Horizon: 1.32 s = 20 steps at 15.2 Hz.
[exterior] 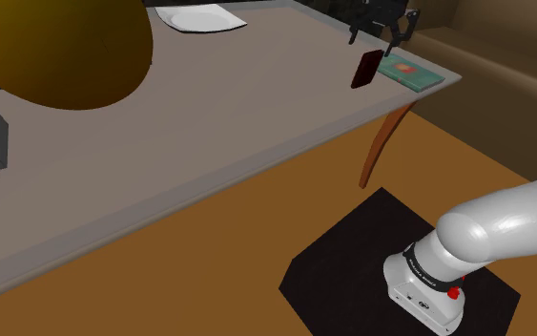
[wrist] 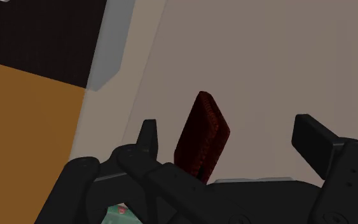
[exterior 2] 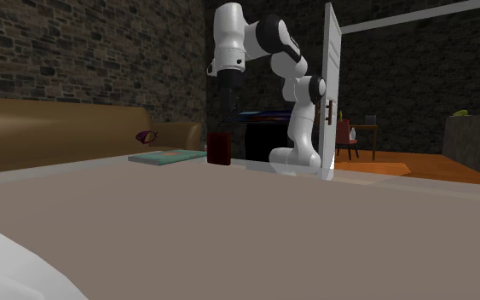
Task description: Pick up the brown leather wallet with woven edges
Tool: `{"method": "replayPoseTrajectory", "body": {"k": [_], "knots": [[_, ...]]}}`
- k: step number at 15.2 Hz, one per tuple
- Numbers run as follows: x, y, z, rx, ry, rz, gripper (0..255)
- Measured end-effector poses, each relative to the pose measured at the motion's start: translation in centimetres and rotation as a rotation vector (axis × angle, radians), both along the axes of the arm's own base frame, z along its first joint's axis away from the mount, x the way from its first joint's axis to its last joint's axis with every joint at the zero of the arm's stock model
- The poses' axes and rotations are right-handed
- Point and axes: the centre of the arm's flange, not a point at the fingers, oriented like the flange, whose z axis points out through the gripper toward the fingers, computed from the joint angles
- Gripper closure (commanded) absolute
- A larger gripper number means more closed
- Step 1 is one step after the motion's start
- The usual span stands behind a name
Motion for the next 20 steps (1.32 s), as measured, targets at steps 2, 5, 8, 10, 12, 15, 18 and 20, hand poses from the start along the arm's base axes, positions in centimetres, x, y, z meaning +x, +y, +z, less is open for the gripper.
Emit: {"method": "replayPoseTrajectory", "body": {"k": [2, 5, 8, 10, 12, 15, 18, 20], "knots": [[0.0, -0.1, -0.9, 0.0, 0.0, -0.006, 0], [0.0, -0.1, -2.5, 0.0, 0.0, -0.008, 0], [0.0, -0.1, -2.7, 0.0, 0.0, -0.008, 255], [0.0, 0.0, -2.7, 0.0, 0.0, -0.008, 255], [0.0, 0.0, -2.7, 0.0, -0.001, -0.008, 255], [0.0, 0.0, -2.7, 0.0, -0.001, -0.007, 255], [0.0, 0.0, -2.2, 0.0, 0.0, -0.008, 255], [0.1, 0.0, -1.3, 0.0, 0.0, -0.008, 255]]}}
